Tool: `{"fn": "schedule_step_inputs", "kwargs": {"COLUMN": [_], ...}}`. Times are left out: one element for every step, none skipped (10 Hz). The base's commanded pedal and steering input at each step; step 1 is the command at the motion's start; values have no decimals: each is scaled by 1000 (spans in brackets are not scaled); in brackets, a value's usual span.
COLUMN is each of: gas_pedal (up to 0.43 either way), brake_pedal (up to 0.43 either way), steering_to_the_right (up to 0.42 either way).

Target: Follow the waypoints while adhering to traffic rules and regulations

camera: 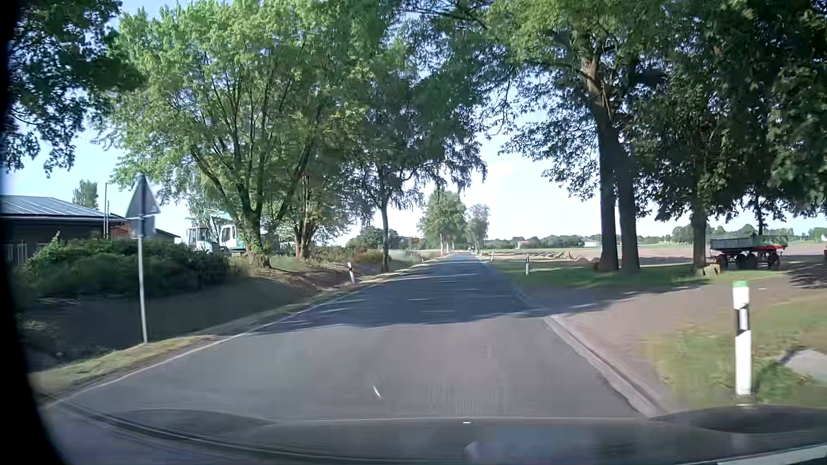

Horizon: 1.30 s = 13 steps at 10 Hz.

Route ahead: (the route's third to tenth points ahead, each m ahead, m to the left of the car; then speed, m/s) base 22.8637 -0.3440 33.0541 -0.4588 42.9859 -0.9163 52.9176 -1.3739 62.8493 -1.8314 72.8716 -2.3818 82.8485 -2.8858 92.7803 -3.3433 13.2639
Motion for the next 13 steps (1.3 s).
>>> {"fn": "schedule_step_inputs", "kwargs": {"gas_pedal": [130,157,157,157,157,157,157,157,157,157,157,157,157], "brake_pedal": [6,6,6,6,6,6,6,6,6,6,6,6,6], "steering_to_the_right": [5,6,10,13,14,14,14,14,12,11,8,7,6]}}
